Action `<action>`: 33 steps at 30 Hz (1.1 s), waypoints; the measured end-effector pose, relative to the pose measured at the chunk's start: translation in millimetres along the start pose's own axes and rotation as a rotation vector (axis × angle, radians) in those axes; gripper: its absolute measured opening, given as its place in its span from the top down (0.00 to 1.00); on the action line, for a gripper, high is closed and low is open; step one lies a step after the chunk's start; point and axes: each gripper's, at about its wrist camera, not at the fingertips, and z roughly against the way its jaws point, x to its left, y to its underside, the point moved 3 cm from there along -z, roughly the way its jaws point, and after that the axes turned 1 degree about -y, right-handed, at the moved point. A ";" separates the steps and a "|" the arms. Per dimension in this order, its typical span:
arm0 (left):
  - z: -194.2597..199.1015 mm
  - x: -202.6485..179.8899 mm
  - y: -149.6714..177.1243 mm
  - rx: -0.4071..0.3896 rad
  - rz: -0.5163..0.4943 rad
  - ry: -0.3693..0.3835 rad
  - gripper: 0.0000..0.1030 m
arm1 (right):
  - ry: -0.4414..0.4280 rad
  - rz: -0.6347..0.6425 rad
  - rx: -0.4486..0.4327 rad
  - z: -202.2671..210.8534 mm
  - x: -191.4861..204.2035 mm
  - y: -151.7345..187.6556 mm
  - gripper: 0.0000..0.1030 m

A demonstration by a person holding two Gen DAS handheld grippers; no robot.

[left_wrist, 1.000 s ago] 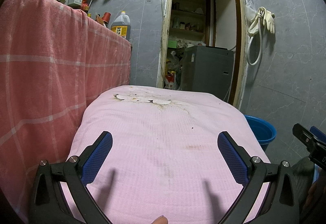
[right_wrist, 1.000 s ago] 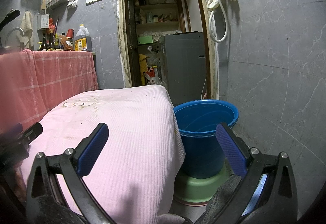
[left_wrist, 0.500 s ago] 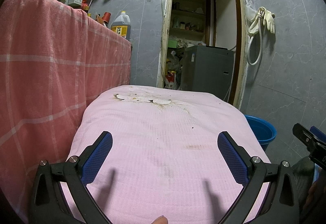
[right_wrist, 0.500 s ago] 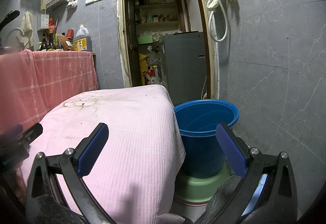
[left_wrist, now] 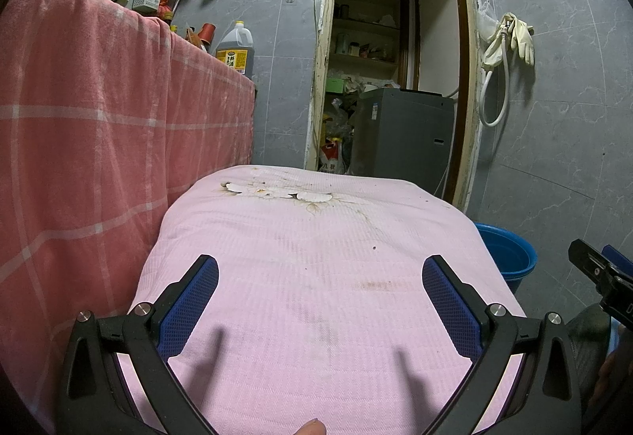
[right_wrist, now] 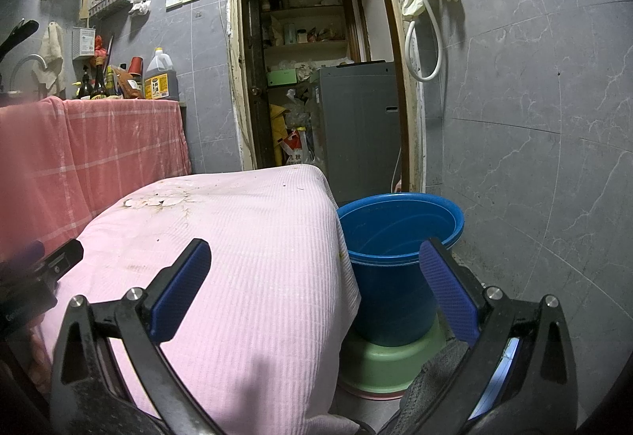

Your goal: Collect trash

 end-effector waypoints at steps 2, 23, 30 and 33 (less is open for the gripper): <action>-0.3 0.1 -0.1 0.000 0.000 0.000 0.02 | 0.000 0.000 0.000 0.0 0.0 0.0 0.00; -0.1 -0.7 1.7 0.000 -0.005 -0.003 0.02 | 0.000 -0.001 0.000 -0.1 0.9 -0.2 0.00; -2.2 1.4 5.7 0.005 -0.014 0.003 0.02 | -0.001 0.000 0.003 0.2 2.1 0.1 0.00; -4.8 6.3 5.7 0.015 0.000 0.010 0.02 | -0.002 -0.001 0.003 0.9 2.5 0.2 0.00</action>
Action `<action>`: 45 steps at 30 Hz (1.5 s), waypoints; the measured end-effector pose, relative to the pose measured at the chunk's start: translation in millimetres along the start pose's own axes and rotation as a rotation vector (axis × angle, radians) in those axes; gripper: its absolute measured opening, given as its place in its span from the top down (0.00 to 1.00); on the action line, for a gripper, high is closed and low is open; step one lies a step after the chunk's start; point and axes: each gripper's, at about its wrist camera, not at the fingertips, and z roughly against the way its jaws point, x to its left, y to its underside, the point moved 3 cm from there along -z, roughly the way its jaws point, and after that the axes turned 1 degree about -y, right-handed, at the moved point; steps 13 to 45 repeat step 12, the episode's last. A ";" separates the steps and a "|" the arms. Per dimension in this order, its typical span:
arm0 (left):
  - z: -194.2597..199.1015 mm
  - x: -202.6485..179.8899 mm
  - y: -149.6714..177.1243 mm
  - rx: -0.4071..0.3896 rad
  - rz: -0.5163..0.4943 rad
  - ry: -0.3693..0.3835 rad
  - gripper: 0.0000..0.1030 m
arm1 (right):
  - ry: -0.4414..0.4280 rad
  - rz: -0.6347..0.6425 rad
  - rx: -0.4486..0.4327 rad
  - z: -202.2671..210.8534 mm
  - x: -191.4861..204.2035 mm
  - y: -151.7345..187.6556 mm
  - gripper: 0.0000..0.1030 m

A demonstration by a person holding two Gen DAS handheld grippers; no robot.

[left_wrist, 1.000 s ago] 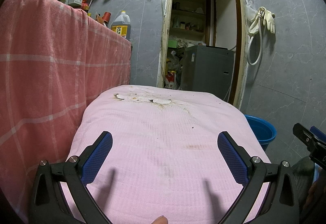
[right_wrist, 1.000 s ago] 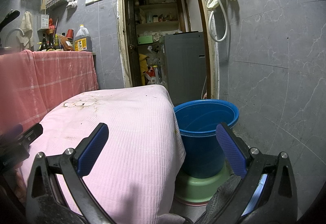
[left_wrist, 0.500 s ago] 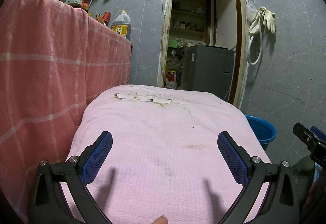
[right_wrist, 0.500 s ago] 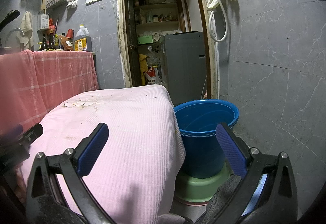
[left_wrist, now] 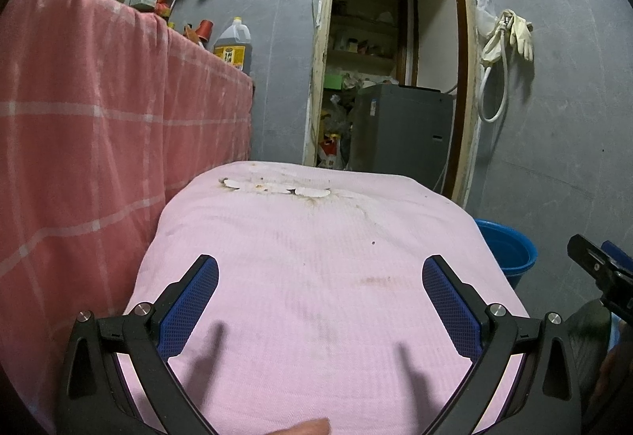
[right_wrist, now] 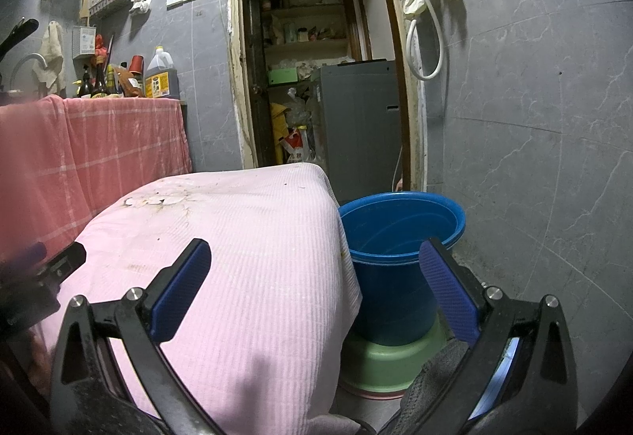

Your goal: Collect trash

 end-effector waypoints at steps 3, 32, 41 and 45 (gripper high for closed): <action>0.1 2.9 -0.1 -0.001 0.005 -0.001 0.02 | -0.001 0.000 -0.002 0.6 1.0 0.0 0.00; 0.9 4.7 -0.7 -0.001 0.003 0.002 0.02 | 0.000 -0.001 -0.001 0.4 1.0 -0.5 0.00; 0.9 4.7 -0.7 -0.001 0.003 0.002 0.02 | 0.000 -0.001 -0.001 0.4 1.0 -0.5 0.00; 0.9 4.7 -0.7 -0.001 0.003 0.002 0.02 | 0.000 -0.001 -0.001 0.4 1.0 -0.5 0.00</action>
